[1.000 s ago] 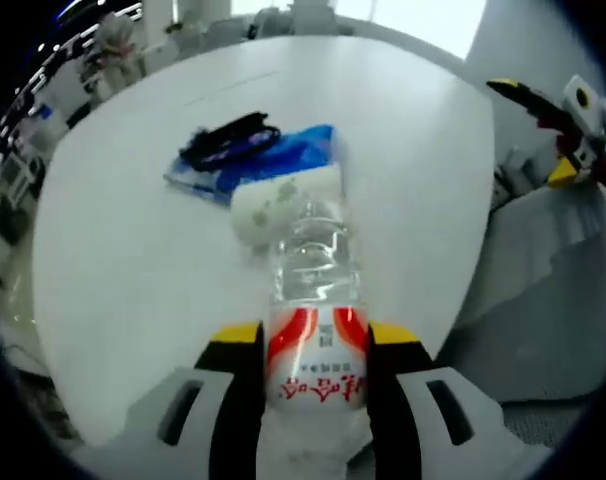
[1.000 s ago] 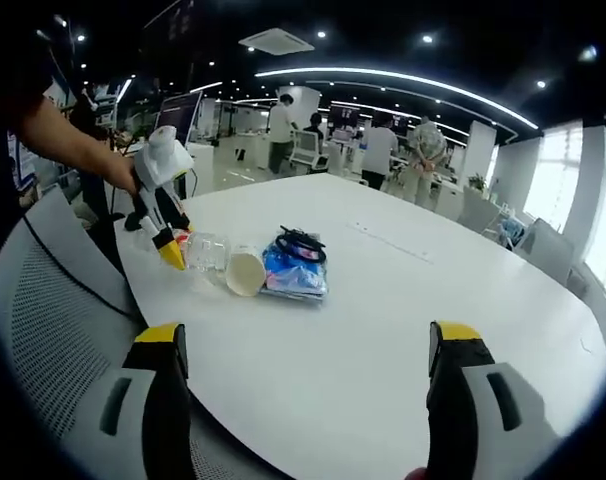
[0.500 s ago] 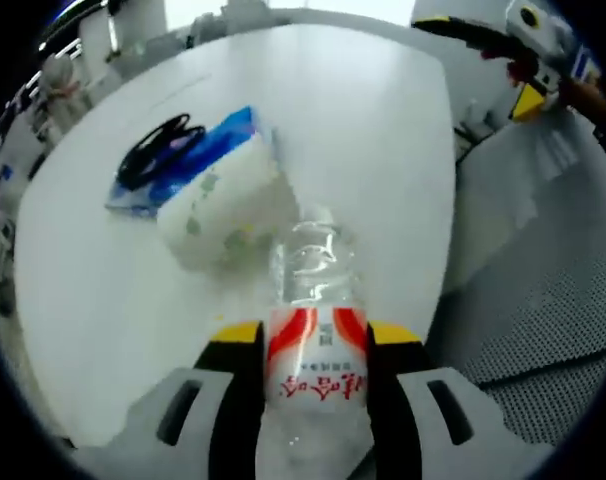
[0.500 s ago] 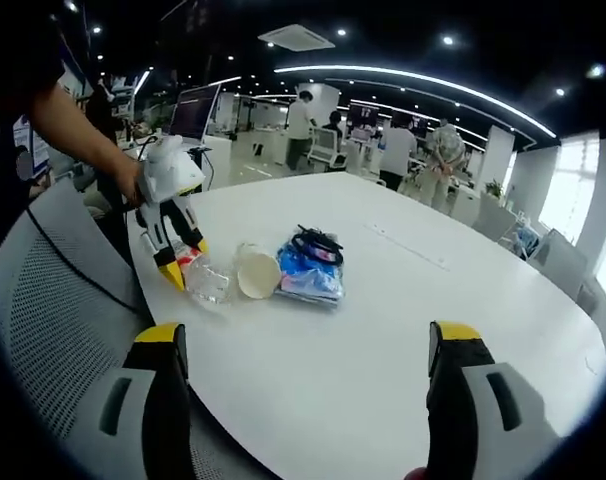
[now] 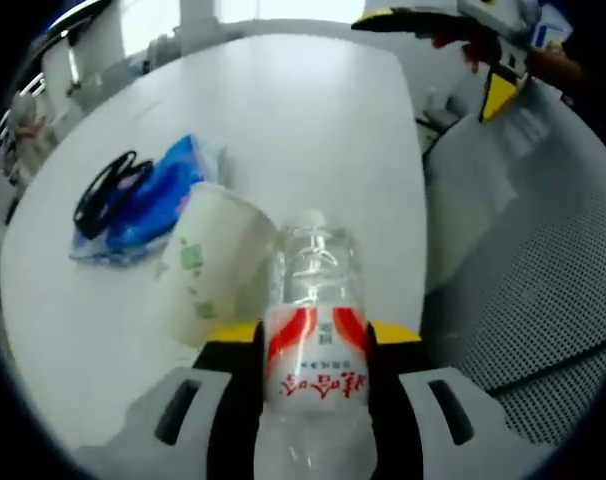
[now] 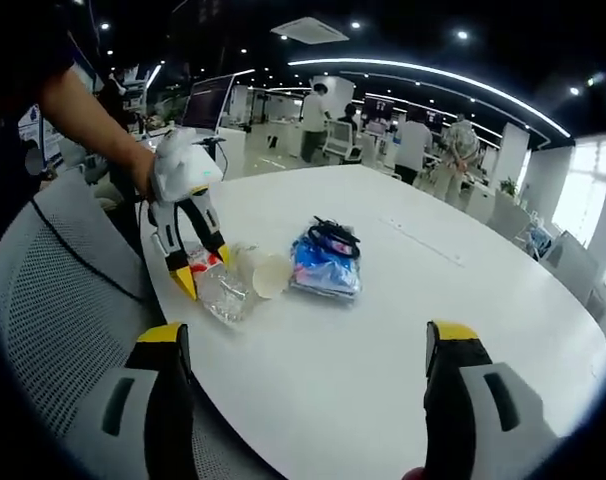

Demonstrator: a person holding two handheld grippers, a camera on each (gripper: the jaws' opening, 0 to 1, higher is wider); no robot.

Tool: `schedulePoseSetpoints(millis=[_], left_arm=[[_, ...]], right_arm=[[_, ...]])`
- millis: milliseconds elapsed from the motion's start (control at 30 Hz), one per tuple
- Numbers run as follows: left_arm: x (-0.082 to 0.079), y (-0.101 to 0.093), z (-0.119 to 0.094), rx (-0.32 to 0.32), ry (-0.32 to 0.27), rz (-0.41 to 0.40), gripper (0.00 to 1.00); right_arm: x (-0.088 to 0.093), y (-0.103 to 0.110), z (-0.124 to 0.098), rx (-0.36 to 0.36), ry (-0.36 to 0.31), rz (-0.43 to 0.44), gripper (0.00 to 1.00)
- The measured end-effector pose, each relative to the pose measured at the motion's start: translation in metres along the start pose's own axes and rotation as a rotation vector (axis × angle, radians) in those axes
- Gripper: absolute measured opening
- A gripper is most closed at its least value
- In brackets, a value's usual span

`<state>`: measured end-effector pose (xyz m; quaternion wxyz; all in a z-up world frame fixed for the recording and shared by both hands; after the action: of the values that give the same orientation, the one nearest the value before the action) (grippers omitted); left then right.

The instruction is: Arrange the tabletop items into an orderly group along one side of the table until the central work area is clear of visible clutter.

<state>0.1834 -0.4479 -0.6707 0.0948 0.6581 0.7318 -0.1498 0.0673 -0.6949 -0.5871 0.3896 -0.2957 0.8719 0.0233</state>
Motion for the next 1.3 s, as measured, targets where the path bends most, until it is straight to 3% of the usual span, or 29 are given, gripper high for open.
schedulePoseSetpoints(millis=[367, 533, 967, 1300], left_arm=[[-0.001, -0.007, 0.011, 0.022, -0.011, 0.122, 0.40], [0.001, -0.008, 0.011, -0.014, -0.020, 0.190, 0.41], [0.012, -0.006, 0.005, -0.034, -0.044, 0.168, 0.42], [0.032, -0.003, -0.004, -0.058, -0.027, 0.133, 0.42]], right_arm=[[0.001, 0.002, 0.001, -0.005, 0.009, -0.010, 0.98], [0.001, 0.005, 0.002, -0.017, 0.016, -0.025, 0.97], [0.000, 0.012, 0.005, -0.060, 0.039, -0.060, 0.97], [-0.012, 0.020, 0.016, -0.101, 0.044, -0.106, 0.96]])
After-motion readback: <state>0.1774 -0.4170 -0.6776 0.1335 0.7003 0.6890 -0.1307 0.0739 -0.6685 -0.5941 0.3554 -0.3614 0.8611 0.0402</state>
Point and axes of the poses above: the point that each gripper's makers call its tool centre point, and the gripper's own axes: z roughly forward along the fingers, y roughly to its left, x roughly out of its underside, the point moved 10 cm from there along -z, roughly backward along the fingers, and after that the axes turned 14 degrees about y, right-handed, at the moved point
